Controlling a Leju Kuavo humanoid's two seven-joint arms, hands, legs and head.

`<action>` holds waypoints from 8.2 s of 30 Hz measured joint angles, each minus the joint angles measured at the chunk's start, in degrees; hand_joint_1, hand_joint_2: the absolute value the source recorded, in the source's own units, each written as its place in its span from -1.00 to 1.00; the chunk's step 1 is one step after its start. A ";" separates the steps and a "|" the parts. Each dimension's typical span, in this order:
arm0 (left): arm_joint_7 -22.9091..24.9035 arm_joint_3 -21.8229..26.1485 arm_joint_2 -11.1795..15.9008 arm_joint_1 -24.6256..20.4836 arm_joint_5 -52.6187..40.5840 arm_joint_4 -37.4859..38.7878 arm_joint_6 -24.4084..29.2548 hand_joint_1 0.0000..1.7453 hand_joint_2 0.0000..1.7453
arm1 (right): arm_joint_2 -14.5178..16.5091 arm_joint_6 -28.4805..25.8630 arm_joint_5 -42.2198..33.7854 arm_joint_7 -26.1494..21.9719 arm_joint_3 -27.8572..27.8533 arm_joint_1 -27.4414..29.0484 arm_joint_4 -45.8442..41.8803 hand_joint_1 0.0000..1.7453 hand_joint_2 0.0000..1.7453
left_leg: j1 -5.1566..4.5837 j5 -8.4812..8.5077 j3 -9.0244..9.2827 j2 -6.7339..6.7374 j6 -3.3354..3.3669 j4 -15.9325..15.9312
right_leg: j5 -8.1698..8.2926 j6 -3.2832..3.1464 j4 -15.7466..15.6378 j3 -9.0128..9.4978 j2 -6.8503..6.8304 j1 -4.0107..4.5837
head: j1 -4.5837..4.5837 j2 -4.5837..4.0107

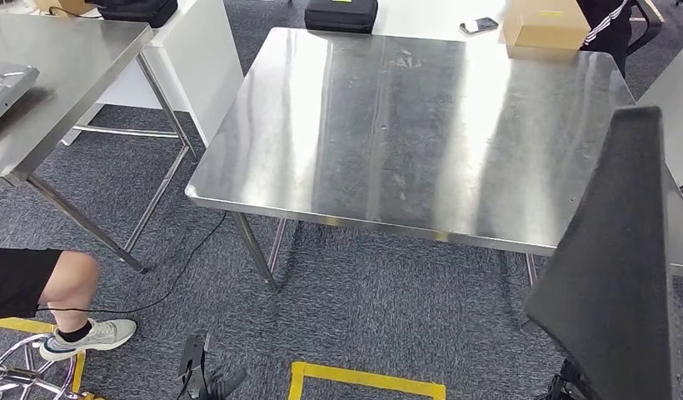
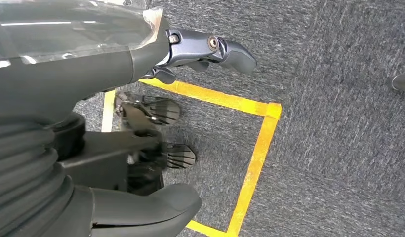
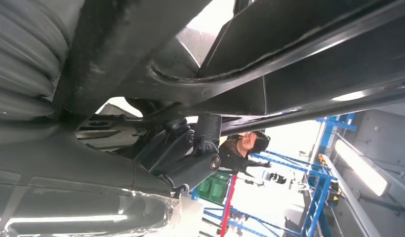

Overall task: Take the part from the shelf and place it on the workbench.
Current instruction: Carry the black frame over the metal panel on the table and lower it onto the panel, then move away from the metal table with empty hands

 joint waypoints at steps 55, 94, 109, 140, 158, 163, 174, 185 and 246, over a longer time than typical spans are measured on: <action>-1.39 -0.98 0.54 -0.89 3.28 1.83 0.14 -1.00 1.00 | -2.69 6.29 2.22 0.57 4.22 -4.93 3.21 1.00 1.00 | -0.12 5.81 5.70 -0.18 2.23 -14.00 | -0.53 3.47 0.67 -1.34 -0.29 0.85 | 0.91 0.00; -1.47 -6.01 1.52 -3.75 8.72 6.07 -1.30 -1.00 1.00 | -11.90 -9.98 36.59 7.79 20.25 -27.16 25.53 1.00 1.00 | -0.08 9.98 1.26 -0.58 2.69 -14.65 | 0.50 3.85 -0.59 -0.87 0.48 0.18 | 0.68 0.00; 0.65 -11.86 1.13 -8.63 11.63 9.89 -3.82 -1.00 1.00 | -11.40 -6.16 55.21 25.87 26.38 -52.67 58.42 1.00 1.00 | -0.09 10.24 1.27 -0.55 0.92 -14.77 | 0.64 2.89 -0.51 -0.89 0.43 0.29 | 0.72 0.00; 1.84 -15.67 1.04 -12.49 11.60 14.67 -4.27 -1.00 -1.00 | -15.11 -3.43 58.99 32.58 23.94 -67.43 88.24 -1.00 -1.00 | -0.16 10.19 1.14 -0.68 0.97 -14.62 | 0.65 2.92 -0.60 -0.90 0.37 0.26 | 0.70 0.00; 1.95 -15.67 1.31 -12.65 12.64 15.66 -3.23 -1.00 -1.00 | -9.60 16.34 19.69 17.28 18.17 -61.96 68.79 -1.00 -1.00 | -0.10 10.20 1.17 -0.66 0.96 -14.63 | 0.64 2.91 -0.60 -0.87 0.35 0.29 | 0.70 0.00; 1.93 -15.67 1.44 -12.64 12.76 15.75 -3.24 -1.00 -1.00 | -9.40 20.81 13.70 16.10 17.87 -61.29 66.85 -1.00 -1.00 | -0.12 10.20 1.17 -0.69 0.96 -14.62 | 0.64 2.91 -0.60 -0.85 0.33 0.27 | 0.70 0.00; -1.12 -15.67 2.22 -11.35 16.02 15.94 -2.51 -1.00 -1.00 | -10.24 39.46 -35.77 13.86 22.22 -50.92 43.44 -1.00 -1.00 | -0.11 10.14 1.16 -0.70 0.93 -14.62 | 0.61 2.88 -0.63 -0.88 0.35 0.31 | 0.69 0.00; -1.42 -15.63 2.95 -10.08 17.67 15.60 -2.41 -1.00 -1.00 | -11.89 38.71 -37.81 8.81 24.45 -37.20 21.75 -1.00 -1.00 | 0.28 10.94 1.76 -0.23 2.69 -15.54 | -1.85 3.19 2.68 -2.08 0.33 0.23 | 0.83 0.00; -2.09 -13.96 4.12 -6.68 15.42 12.72 -1.25 -1.00 -1.00 | -12.02 35.05 -32.13 7.90 14.72 -17.52 12.55 -1.00 -1.00 | 0.07 7.47 6.29 0.35 2.25 -15.38 | 2.12 3.40 0.43 -2.84 -0.35 0.37 | 0.13 0.00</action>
